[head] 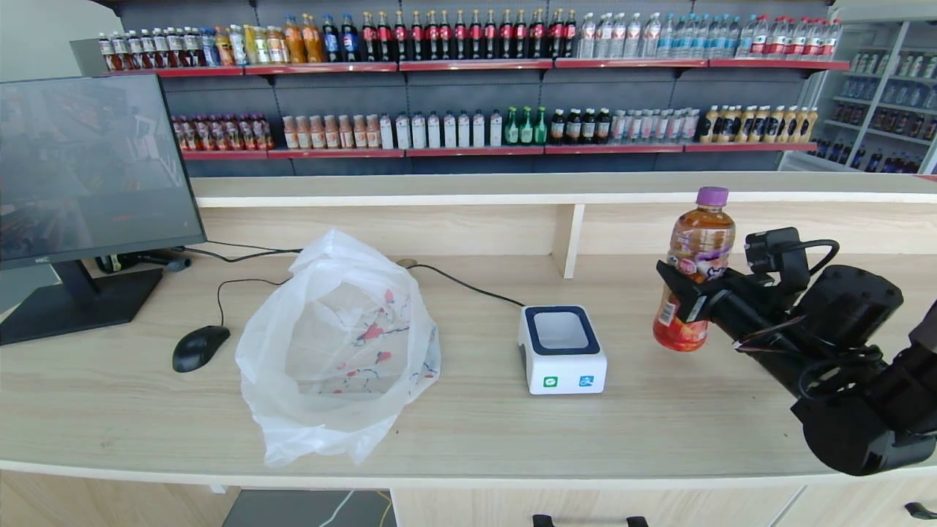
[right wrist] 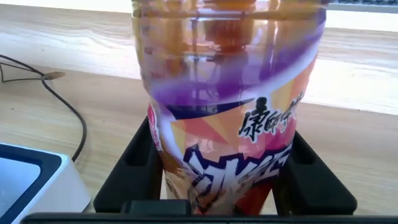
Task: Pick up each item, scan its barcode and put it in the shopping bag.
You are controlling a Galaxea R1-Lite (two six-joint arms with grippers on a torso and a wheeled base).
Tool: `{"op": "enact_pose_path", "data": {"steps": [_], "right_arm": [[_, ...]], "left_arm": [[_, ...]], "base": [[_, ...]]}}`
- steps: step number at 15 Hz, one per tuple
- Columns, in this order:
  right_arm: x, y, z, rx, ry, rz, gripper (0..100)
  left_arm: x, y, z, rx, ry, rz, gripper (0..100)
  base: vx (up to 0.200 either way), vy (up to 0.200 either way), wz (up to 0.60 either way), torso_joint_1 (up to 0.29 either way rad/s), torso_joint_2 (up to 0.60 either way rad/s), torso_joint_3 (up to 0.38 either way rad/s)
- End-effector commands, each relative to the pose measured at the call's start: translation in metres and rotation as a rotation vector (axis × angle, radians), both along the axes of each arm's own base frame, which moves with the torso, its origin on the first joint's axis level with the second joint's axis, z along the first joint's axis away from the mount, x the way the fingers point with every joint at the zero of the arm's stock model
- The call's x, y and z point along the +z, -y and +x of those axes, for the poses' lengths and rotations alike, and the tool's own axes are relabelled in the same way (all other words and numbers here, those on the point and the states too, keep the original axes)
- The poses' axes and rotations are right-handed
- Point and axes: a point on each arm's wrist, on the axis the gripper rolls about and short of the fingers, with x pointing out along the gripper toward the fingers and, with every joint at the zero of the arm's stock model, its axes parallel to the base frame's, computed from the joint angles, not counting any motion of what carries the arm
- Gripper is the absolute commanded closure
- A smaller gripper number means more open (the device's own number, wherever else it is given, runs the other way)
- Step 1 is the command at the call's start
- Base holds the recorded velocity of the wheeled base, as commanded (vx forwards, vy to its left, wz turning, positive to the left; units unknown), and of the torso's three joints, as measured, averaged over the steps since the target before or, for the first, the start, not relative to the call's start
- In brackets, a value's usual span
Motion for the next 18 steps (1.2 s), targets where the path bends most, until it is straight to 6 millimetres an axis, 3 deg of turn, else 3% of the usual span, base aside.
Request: {"op": "enact_pose_path", "data": {"steps": [1,7,18], "right_arm": [[0.016,-0.003,-0.011,0.015,0.042,0.006,100],[0.035,-0.020,-0.039,0.086,0.082,0.025,100],[0.057,-0.073,-0.118,0.376,0.138,0.044,100]], "left_arm": [[0.000,0.000,0.000,0.000,0.000,0.000,100],[0.000,0.000,0.000,0.000,0.000,0.000,100],[0.000,0.000,0.000,0.000,0.000,0.000,100]], "base": [[0.000,0.000,0.00,0.000,0.00,0.000],[0.000,0.000,0.00,0.000,0.00,0.000],[0.000,0.000,0.00,0.000,0.00,0.000]]}}
